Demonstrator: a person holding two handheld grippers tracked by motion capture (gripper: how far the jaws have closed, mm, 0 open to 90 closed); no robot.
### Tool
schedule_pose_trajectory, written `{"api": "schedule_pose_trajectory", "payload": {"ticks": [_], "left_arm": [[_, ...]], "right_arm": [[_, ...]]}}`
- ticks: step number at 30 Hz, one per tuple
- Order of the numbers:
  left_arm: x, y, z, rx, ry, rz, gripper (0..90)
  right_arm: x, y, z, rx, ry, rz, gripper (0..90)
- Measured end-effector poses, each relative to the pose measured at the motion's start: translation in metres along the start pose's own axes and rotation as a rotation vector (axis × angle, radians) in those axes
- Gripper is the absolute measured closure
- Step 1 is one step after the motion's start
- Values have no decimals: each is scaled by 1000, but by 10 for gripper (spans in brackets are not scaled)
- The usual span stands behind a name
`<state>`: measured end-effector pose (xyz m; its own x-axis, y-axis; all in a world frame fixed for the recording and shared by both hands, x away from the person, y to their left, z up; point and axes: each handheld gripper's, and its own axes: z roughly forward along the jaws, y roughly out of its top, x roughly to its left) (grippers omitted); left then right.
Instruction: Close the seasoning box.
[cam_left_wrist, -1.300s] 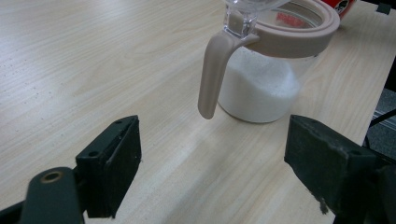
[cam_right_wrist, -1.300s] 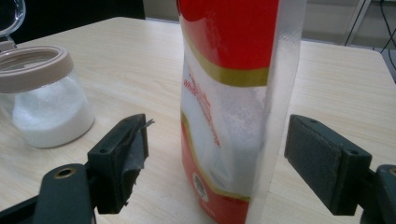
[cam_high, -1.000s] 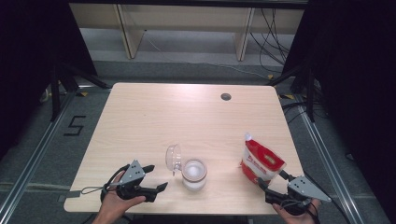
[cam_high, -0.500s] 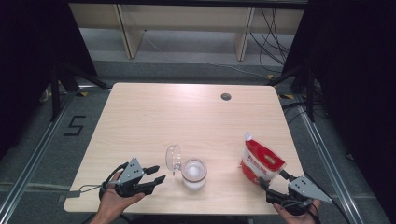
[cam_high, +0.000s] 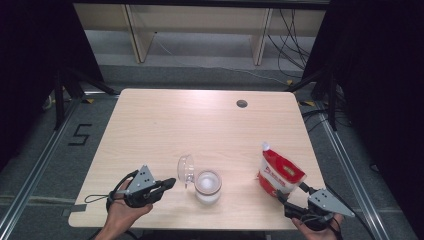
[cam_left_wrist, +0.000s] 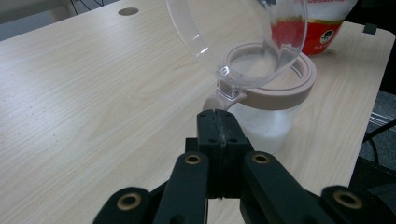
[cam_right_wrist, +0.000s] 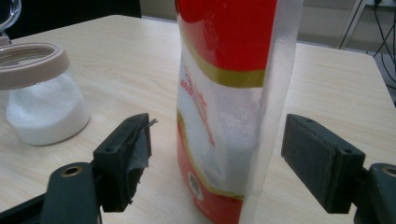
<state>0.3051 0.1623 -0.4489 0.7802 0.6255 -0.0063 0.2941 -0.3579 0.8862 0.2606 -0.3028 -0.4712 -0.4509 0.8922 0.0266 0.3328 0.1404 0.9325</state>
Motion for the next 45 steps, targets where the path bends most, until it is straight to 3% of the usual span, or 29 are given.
{"api": "schedule_pose_trajectory", "payload": {"ticks": [1,3,5,7,8,9,10,18,22,26,27,31,32,35,39,40,45], "left_arm": [[0,1,1,0,-1,-9,894],[-1,1,1,-5,0,-19,894],[0,5,2,-4,3,3,894],[-1,7,3,-11,-2,-5,894],[-3,10,4,-11,-5,10,894],[-3,10,4,-11,-5,10,894],[-4,11,5,-12,-5,4,893],[-5,18,4,-24,-6,26,893],[-6,19,4,-26,-11,34,893],[-8,20,5,-28,-15,40,893],[-10,20,6,-29,-16,23,893],[-11,21,7,-26,-22,36,893],[-12,21,7,-26,-21,38,892],[-10,21,7,-28,-29,50,892],[-10,21,9,-33,-42,50,887],[-13,20,9,-25,-33,24,886],[-12,19,9,-37,-42,25,865]], "right_arm": [[-2,1,1,-9,5,-34,250],[-1,1,1,-7,6,-20,250],[-3,1,1,-16,-6,-47,250],[-3,1,1,-15,-8,-38,250],[0,0,0,9,-1,9,251],[0,0,0,9,-1,9,251],[-2,1,1,-6,4,-24,252],[-3,0,1,-12,1,-46,252],[-2,1,1,3,24,-37,252],[-3,1,1,-4,12,-54,253],[-3,1,1,-1,10,-55,253],[-2,1,1,3,24,-34,254],[-3,1,1,-2,12,-54,254],[-2,1,1,2,26,-37,255],[-3,1,1,-2,12,-56,255],[-3,1,1,-1,13,-55,255],[-3,1,1,4,18,-41,255]]}}
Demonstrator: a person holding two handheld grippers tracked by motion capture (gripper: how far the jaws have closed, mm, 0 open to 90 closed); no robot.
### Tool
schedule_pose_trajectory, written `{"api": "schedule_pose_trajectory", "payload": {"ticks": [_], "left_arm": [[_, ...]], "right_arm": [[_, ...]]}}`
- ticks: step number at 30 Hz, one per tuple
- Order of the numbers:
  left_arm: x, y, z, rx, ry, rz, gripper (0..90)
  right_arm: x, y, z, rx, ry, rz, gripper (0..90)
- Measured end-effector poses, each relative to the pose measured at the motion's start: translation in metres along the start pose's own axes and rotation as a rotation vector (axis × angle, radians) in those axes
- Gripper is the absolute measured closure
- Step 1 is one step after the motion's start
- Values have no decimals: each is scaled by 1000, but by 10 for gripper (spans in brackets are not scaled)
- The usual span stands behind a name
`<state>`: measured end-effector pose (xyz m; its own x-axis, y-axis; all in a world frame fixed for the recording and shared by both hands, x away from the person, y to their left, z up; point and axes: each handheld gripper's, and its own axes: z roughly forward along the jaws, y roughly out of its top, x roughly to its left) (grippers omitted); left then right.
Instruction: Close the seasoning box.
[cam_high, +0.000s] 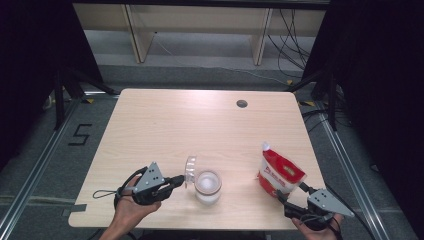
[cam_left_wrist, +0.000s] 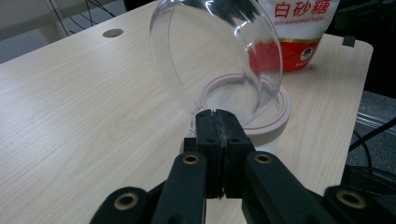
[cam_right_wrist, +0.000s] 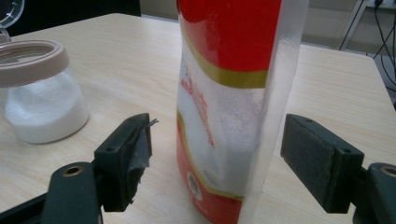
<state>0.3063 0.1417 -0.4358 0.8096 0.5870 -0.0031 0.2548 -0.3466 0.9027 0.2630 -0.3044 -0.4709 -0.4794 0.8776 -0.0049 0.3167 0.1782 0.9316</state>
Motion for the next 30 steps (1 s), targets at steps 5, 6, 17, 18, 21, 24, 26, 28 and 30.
{"api": "schedule_pose_trajectory", "payload": {"ticks": [5,6,17,18,21,24,26,28,30], "left_arm": [[2,-4,0,6,-4,-14,779],[2,-5,0,8,-7,-6,779],[-2,-1,-1,-3,-23,-1,771],[-3,-1,-1,-3,-19,-1,771],[-4,0,-1,-6,-24,6,771],[-4,0,-1,-10,-27,-6,765],[-3,0,-1,-7,-33,13,758],[-3,-2,-2,-4,-30,-7,746],[-3,-4,-2,-2,-43,-23,707]], "right_arm": [[0,0,0,-3,0,0,255],[1,0,0,-7,-9,2,255],[0,0,0,-13,-16,-2,255],[-1,0,0,-19,-20,-14,255],[1,0,0,-7,-12,10,255],[0,0,0,-10,-14,9,255],[0,0,-1,0,2,11,255],[1,0,-1,-12,-15,12,255],[0,0,-1,-8,-15,0,255]]}}
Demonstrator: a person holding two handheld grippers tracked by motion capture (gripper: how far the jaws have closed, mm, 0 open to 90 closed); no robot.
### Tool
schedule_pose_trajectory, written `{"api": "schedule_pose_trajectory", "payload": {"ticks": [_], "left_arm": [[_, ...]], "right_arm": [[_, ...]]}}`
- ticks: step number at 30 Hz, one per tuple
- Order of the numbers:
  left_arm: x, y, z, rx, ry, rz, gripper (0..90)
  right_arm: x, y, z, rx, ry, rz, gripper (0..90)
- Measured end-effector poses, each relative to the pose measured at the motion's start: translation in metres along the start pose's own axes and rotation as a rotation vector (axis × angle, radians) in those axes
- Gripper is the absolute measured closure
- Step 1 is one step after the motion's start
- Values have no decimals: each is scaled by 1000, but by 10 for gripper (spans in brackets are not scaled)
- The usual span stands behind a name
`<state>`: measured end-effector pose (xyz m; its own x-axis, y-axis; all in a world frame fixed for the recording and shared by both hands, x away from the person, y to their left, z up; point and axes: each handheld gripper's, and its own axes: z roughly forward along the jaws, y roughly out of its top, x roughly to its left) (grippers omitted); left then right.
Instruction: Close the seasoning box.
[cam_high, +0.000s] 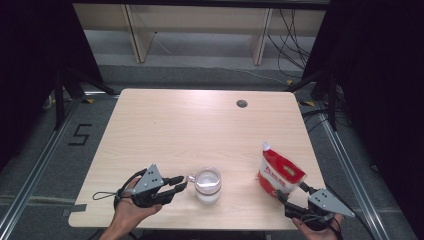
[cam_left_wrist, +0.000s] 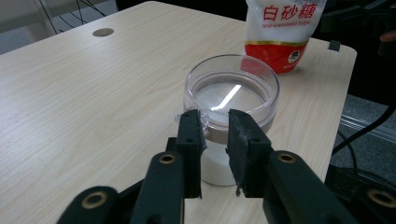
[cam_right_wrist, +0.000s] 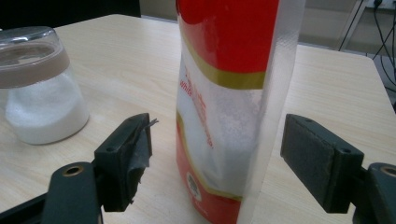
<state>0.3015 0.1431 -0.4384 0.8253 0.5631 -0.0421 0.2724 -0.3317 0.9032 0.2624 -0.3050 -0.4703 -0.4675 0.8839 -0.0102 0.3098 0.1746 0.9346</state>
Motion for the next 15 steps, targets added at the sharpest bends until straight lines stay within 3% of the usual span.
{"api": "schedule_pose_trajectory", "payload": {"ticks": [4,6,8,12,14,15], "left_arm": [[-1,-3,-3,7,-13,1,595],[-4,-6,-4,16,-15,-17,545],[-4,-6,-4,19,-16,-4,499],[-5,-12,-4,36,-22,-39,416],[-5,-13,-3,33,-28,-38,372],[-4,-15,-4,45,-25,-18,350]], "right_arm": [[-1,0,0,1,7,-14,255],[1,0,0,7,12,8,255],[1,0,0,-2,8,4,255],[0,1,-1,12,5,1,255],[2,1,-1,7,16,20,255],[1,0,-1,8,19,16,255]]}}
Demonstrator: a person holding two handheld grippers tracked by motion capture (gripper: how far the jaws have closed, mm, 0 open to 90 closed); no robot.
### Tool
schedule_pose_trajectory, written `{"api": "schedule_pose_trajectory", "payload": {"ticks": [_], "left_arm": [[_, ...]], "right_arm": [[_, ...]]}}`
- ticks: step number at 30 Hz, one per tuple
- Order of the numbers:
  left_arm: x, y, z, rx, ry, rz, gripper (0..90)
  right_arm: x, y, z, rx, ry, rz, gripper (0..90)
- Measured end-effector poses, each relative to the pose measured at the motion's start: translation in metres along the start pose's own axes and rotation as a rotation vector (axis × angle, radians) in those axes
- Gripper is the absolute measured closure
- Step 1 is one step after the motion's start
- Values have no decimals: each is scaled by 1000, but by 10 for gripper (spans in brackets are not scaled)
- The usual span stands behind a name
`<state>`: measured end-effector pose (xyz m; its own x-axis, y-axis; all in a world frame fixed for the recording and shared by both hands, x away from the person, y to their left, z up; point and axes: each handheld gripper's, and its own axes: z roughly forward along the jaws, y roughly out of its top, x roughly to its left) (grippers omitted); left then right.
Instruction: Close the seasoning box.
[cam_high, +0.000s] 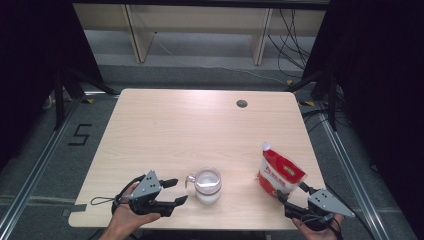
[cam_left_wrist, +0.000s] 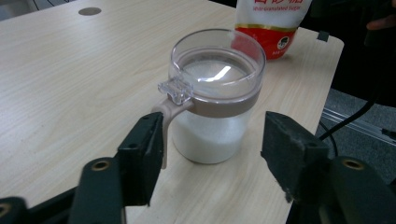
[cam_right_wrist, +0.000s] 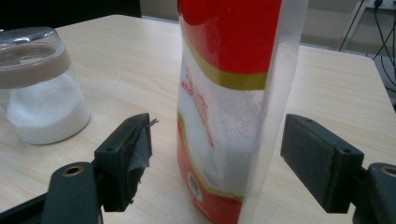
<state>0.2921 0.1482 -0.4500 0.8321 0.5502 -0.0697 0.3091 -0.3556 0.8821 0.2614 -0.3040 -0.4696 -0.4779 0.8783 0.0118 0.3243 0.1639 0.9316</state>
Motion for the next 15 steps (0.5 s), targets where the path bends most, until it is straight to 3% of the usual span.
{"api": "schedule_pose_trajectory", "payload": {"ticks": [1,2,3,6,9,13,15], "left_arm": [[0,0,0,0,0,0,349],[-2,-2,0,0,-6,-28,349],[0,-4,1,1,-15,2,345],[-1,-8,0,6,-2,-38,318],[0,-10,-1,2,3,-24,314],[1,-14,-4,-9,12,-47,300],[2,-16,-5,-8,20,-30,289]], "right_arm": [[0,0,0,0,0,0,255],[-1,0,0,0,2,-9,255],[0,0,0,0,-2,-5,255],[1,0,1,-16,-12,-14,255],[1,0,0,-17,-12,-12,255],[2,0,0,-10,-8,-2,255],[3,1,0,-12,-10,-3,255]]}}
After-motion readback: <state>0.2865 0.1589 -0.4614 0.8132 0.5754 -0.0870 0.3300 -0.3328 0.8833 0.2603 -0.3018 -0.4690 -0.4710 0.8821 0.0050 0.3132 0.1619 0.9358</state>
